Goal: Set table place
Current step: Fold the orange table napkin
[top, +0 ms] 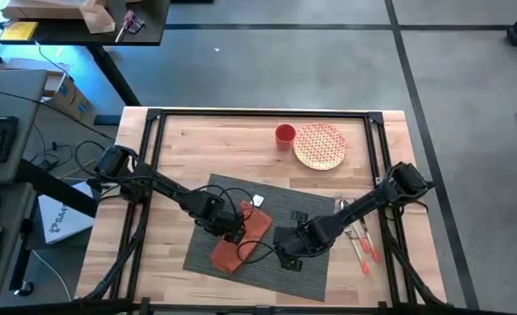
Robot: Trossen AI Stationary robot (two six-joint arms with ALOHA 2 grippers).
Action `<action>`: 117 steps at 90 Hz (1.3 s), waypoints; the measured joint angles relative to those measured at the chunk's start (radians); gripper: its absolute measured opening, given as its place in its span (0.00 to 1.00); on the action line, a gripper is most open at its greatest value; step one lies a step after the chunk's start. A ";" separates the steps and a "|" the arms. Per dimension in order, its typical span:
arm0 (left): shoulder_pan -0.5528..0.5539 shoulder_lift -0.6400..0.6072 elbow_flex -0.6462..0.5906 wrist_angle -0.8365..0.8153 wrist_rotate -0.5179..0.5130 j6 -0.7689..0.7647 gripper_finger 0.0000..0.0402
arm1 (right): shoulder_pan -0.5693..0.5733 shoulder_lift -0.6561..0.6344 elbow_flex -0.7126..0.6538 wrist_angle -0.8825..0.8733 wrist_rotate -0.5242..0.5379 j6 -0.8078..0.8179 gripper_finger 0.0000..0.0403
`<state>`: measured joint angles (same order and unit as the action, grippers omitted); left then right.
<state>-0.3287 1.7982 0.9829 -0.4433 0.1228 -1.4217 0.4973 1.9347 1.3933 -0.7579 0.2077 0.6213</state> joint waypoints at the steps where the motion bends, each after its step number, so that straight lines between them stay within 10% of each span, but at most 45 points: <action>1: 0.000 0.002 0.000 0.005 -0.002 0.000 0.42 | 0.000 0.000 0.000 0.000 0.000 0.001 0.00; 22: 0.000 0.007 0.000 0.017 -0.079 0.036 0.04 | 0.000 0.000 0.000 0.000 0.004 0.010 0.00; 77: -0.015 -0.355 -0.029 -0.496 -0.247 -0.101 0.00 | 0.000 0.000 0.000 -0.031 0.010 0.031 0.00; 117: -0.073 -0.384 -0.243 0.254 -0.211 -0.268 0.00 | 0.000 0.000 0.000 -0.039 0.028 0.026 0.00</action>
<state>-0.4015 1.4139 0.7403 -0.1889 -0.0886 -1.6899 0.4973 1.9347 1.3937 -0.7970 0.2359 0.6471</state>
